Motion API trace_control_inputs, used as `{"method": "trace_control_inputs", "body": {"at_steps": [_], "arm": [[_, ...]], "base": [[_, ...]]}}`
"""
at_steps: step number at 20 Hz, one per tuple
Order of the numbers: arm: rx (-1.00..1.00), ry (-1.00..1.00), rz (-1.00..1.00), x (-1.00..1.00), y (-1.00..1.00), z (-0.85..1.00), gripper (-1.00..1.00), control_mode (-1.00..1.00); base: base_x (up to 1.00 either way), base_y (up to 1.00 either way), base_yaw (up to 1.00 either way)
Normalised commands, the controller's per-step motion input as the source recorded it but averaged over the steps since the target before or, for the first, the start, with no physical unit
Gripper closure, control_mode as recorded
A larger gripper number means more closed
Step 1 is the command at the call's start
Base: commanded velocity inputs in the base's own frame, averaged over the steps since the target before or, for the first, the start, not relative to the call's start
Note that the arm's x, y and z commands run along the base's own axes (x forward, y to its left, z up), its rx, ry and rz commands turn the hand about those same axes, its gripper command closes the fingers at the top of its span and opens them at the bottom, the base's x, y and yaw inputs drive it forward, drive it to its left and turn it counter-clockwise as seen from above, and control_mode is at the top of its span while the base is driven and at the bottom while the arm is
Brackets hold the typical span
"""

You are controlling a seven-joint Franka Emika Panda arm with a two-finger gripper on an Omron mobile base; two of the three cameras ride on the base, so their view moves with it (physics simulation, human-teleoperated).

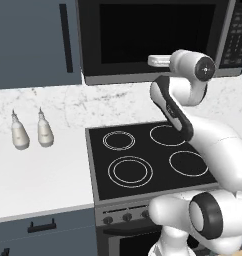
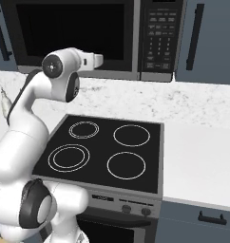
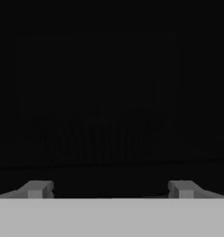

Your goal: Open the microwave, place the bowl with waffle inside the microwave, then close the microwave door and turn it on.

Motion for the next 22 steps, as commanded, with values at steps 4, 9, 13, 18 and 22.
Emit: {"method": "trace_control_inputs", "body": {"at_steps": [4, 9, 13, 18, 22], "arm": [[0.00, 0.00, 0.00, -0.94, -0.65, 0.33, -1.00, -1.00], [0.00, 0.00, 0.00, -1.00, -0.80, 0.08, -1.00, -1.00], [0.00, 0.00, 0.00, -0.90, -0.87, 0.00, -1.00, -1.00], [0.00, 0.00, 0.00, -0.32, -0.85, 0.00, -1.00, -1.00], [0.00, -0.01, 0.00, -0.09, -0.82, -0.01, -1.00, -1.00]], "base": [[0.00, 0.00, 0.00], [0.00, 0.00, 0.00], [0.00, 0.00, 0.00], [0.00, 0.00, 0.00], [0.00, 0.00, 0.00]]}}
